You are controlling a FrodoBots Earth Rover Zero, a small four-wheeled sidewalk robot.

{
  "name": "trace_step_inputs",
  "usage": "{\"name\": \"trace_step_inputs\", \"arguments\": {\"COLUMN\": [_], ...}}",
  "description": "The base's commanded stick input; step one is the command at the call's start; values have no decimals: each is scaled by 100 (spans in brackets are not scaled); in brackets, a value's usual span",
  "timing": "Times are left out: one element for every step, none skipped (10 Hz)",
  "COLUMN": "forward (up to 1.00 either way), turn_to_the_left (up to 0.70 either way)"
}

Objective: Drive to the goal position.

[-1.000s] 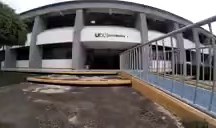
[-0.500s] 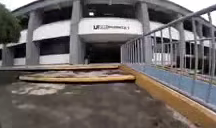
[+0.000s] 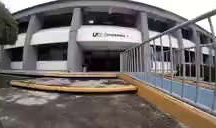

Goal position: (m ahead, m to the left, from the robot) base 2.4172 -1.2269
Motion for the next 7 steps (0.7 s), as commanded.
{"name": "trace_step_inputs", "arguments": {"forward": [70, 70, 70, 70, 70, 70, 70], "turn_to_the_left": [0, 0, 0, 0, 0, 0, 0]}}
